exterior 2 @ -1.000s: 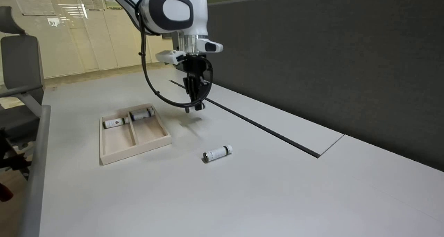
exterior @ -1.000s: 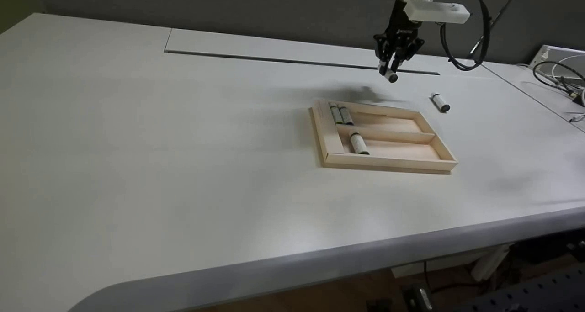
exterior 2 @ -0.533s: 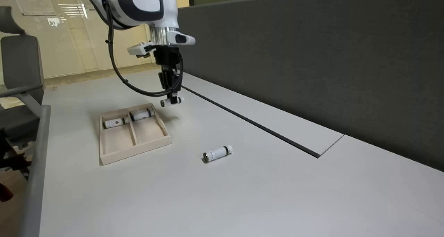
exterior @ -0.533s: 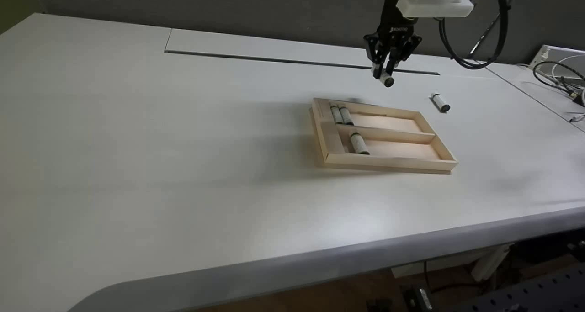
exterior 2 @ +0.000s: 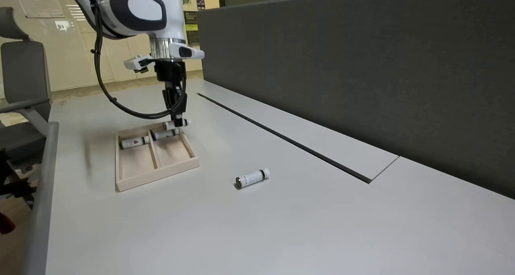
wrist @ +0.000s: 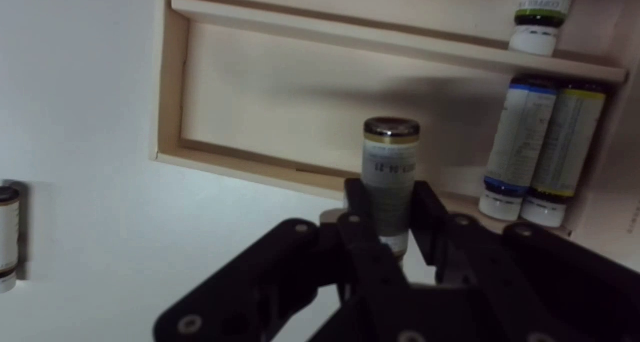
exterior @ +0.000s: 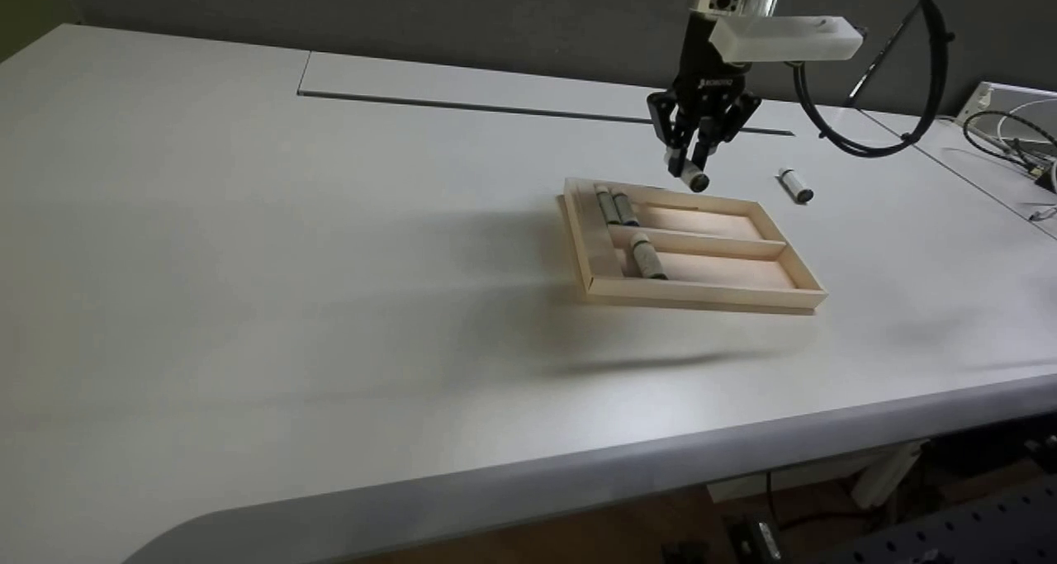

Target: Get the table on the right of the table and put it in the upper half of the box

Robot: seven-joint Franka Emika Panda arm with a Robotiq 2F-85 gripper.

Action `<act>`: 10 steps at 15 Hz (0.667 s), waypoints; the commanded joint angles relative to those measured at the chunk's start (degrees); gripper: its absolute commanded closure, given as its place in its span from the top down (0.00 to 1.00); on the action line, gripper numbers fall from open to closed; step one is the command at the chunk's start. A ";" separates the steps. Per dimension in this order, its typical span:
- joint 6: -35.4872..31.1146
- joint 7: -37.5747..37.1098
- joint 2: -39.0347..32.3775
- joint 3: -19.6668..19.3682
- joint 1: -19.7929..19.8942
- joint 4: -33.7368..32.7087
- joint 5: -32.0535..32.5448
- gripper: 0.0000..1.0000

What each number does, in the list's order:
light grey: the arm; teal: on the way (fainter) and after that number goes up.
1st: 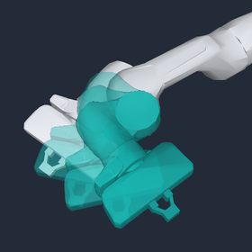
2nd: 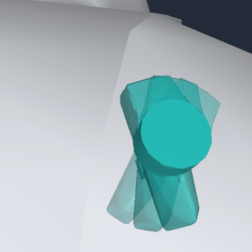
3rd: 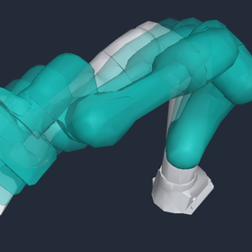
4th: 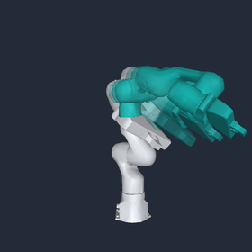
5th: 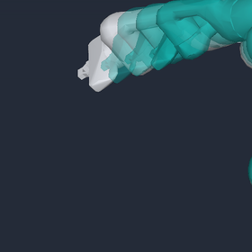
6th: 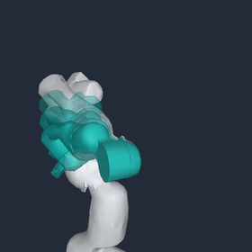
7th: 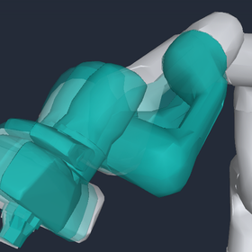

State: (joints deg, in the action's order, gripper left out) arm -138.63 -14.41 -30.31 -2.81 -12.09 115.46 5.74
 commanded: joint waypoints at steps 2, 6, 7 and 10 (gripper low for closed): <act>0.13 -2.43 0.30 1.06 0.13 2.02 -0.45 0.07; 0.04 -2.48 -0.52 1.69 0.07 1.71 -0.80 0.07; 0.09 -2.47 -0.78 1.78 0.08 1.64 -0.87 0.07; 0.47 -2.22 -1.97 2.11 0.17 1.08 -1.22 0.07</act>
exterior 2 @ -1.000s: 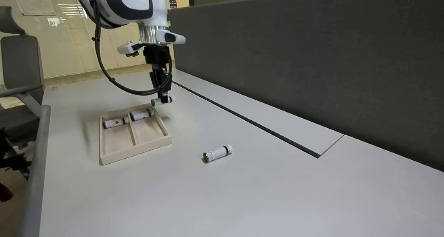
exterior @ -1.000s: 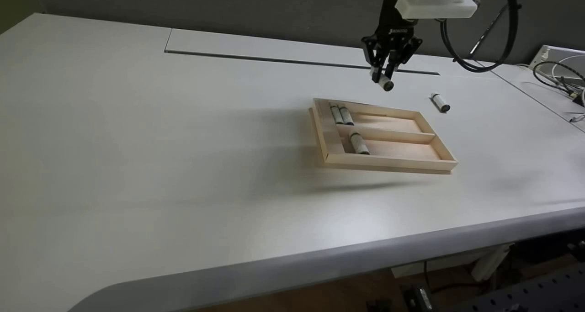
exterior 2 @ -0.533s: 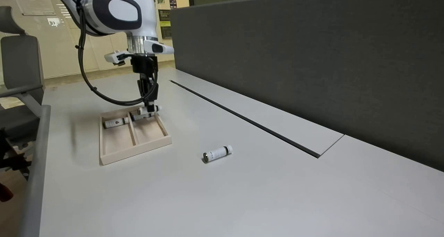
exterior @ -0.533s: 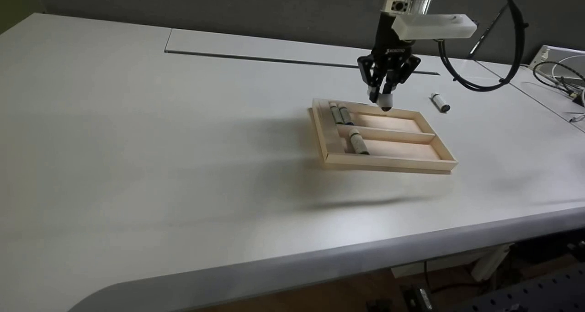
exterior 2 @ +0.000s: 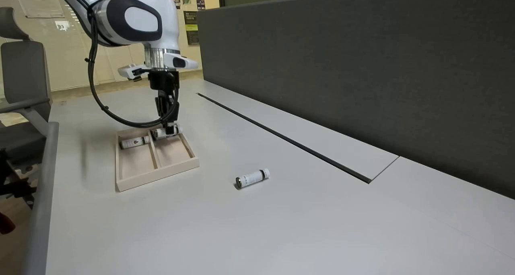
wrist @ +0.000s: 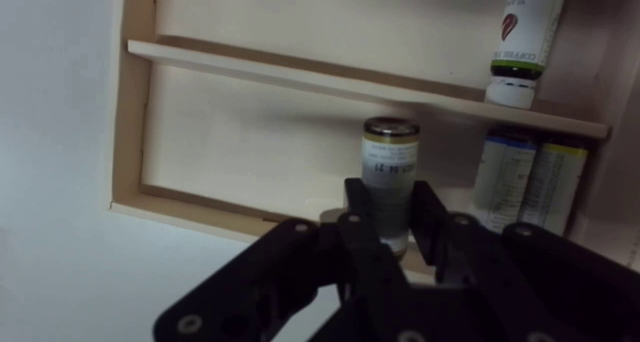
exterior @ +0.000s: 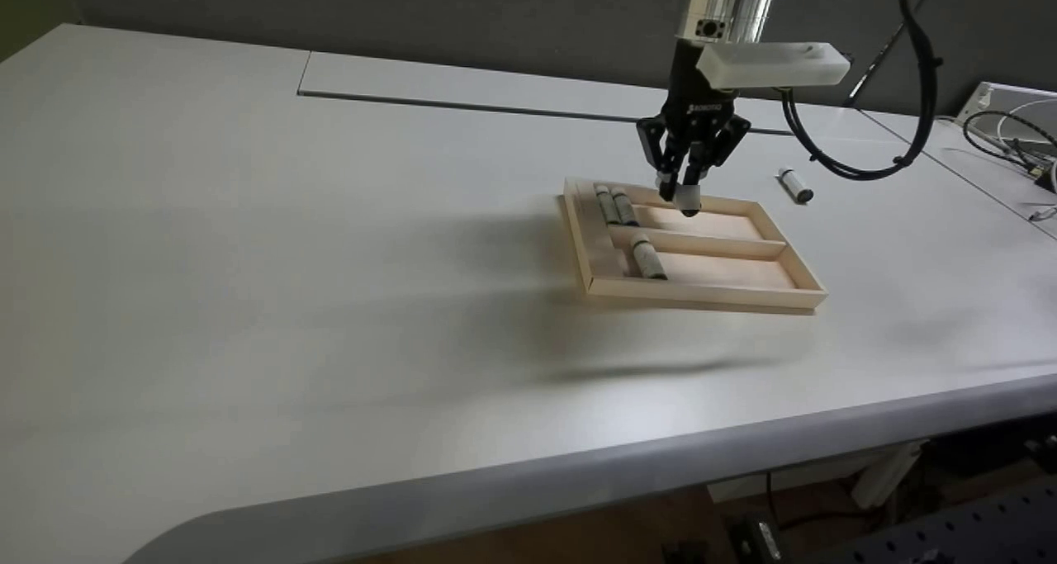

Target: Get the table on the right of the table and put it in the upper half of the box

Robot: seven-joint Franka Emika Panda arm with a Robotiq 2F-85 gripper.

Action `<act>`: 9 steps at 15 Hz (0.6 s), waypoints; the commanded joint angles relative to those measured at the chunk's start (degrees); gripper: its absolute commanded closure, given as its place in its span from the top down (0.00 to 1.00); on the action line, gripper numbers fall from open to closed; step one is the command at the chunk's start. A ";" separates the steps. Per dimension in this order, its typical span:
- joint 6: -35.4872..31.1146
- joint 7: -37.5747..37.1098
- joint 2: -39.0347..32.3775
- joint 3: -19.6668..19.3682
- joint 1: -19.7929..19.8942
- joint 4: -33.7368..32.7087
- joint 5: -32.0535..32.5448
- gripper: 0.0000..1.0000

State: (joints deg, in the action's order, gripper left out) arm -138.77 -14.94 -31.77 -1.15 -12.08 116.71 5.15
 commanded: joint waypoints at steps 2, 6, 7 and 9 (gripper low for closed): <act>0.64 -1.64 -1.36 0.57 0.18 -0.56 -1.07 0.07; -0.39 -1.45 -2.52 0.81 0.01 -0.84 -1.44 0.07; -0.68 -1.43 -2.49 0.89 -0.06 -0.84 -1.42 0.07; -1.67 -1.63 -2.48 0.93 -0.37 -0.60 -1.14 0.07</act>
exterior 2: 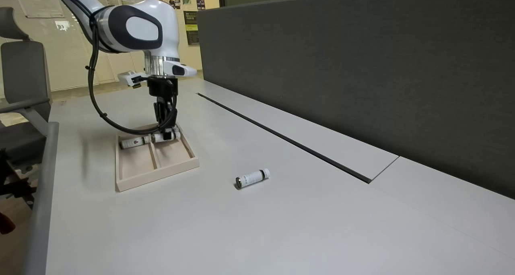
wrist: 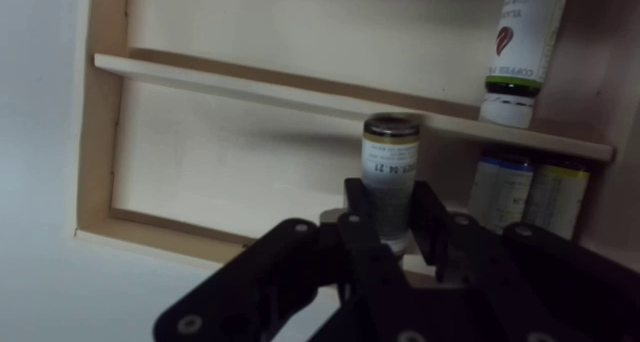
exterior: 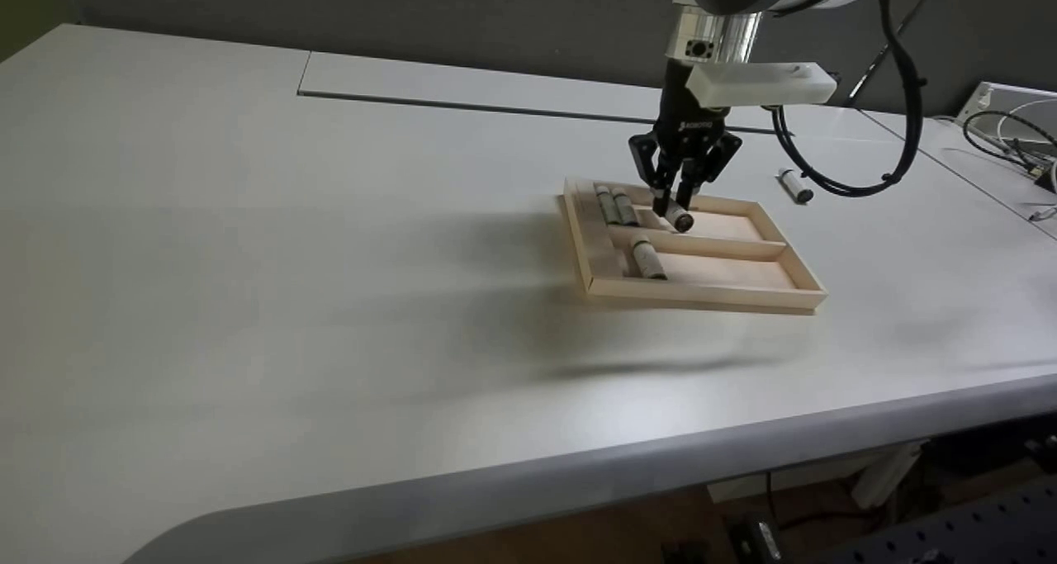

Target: Get the table on the right of the table and put it in the upper half of the box

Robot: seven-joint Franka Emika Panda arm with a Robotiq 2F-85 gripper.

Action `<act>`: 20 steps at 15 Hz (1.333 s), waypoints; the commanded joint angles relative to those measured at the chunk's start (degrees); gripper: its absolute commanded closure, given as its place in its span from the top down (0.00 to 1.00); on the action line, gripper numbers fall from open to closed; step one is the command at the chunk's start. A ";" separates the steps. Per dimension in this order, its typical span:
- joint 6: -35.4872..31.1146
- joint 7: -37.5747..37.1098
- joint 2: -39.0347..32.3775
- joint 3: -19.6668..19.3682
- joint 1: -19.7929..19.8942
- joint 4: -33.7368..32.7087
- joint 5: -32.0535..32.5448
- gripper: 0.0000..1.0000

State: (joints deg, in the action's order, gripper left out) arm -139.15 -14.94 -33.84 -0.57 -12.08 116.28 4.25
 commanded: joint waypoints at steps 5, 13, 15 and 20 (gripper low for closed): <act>-6.37 -2.38 -1.10 -0.26 -2.03 0.45 0.71 0.07; -9.10 -3.09 -1.45 -0.60 -3.33 0.10 0.28 0.53; -9.02 -2.85 -0.54 -0.74 -3.33 0.44 0.49 0.65; -9.13 -2.50 2.34 -1.03 -2.75 1.71 0.48 0.47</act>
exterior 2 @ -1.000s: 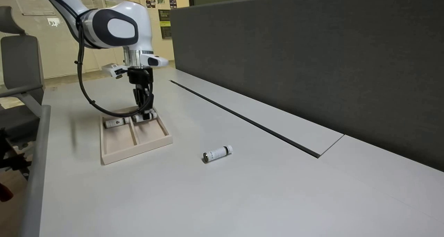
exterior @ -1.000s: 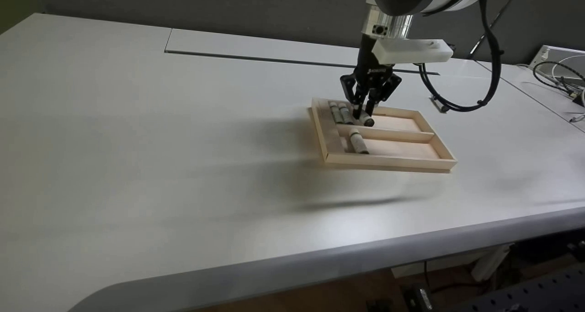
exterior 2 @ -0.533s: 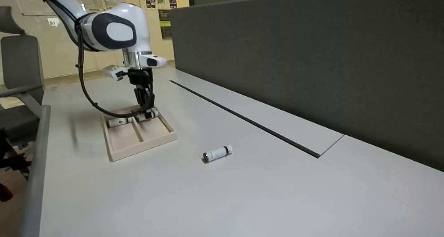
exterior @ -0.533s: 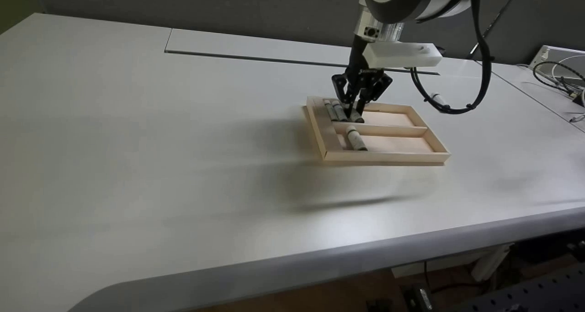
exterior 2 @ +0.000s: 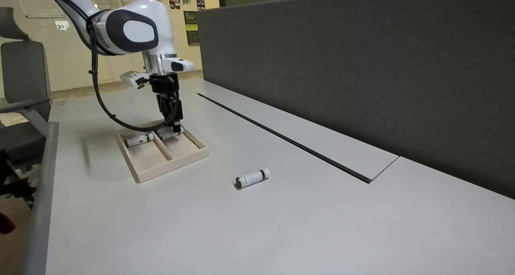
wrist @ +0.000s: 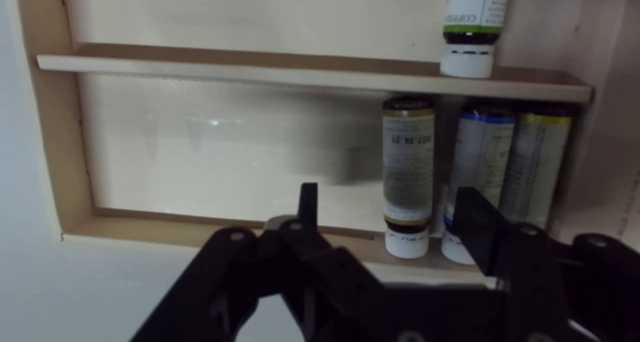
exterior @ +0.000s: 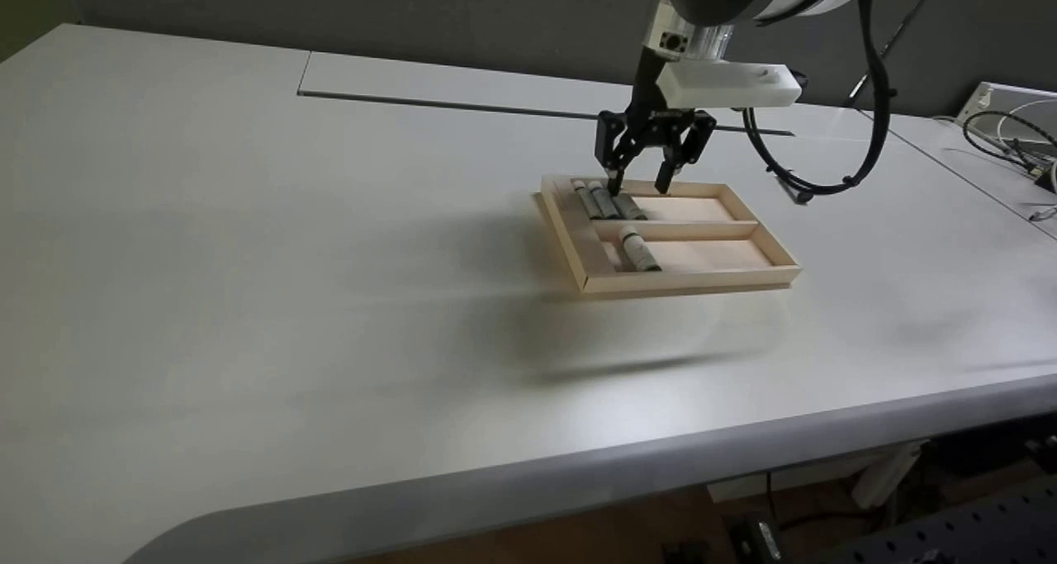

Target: Get the table on the right of the table and put it in the upper half of the box

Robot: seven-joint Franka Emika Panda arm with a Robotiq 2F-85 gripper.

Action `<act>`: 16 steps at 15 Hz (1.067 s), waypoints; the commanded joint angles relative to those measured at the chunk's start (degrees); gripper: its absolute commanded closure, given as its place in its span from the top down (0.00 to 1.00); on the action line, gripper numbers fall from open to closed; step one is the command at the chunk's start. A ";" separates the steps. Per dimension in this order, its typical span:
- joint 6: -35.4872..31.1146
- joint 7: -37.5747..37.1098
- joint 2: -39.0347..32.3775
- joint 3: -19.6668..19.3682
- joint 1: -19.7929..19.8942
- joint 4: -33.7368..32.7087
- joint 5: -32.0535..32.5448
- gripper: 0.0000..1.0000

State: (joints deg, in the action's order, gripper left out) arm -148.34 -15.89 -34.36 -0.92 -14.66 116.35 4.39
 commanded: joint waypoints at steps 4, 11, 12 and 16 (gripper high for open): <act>-0.21 -1.57 4.18 -1.06 0.43 2.18 0.32 0.26; 1.72 -1.42 1.55 -1.01 1.27 0.92 -0.32 0.00; 1.95 -1.35 1.18 -0.90 1.33 0.83 -0.45 0.00; 2.74 -1.07 -0.40 -0.51 1.43 0.38 -0.97 0.00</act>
State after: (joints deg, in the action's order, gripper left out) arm -147.01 -15.89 -34.48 -1.94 -13.57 116.89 4.11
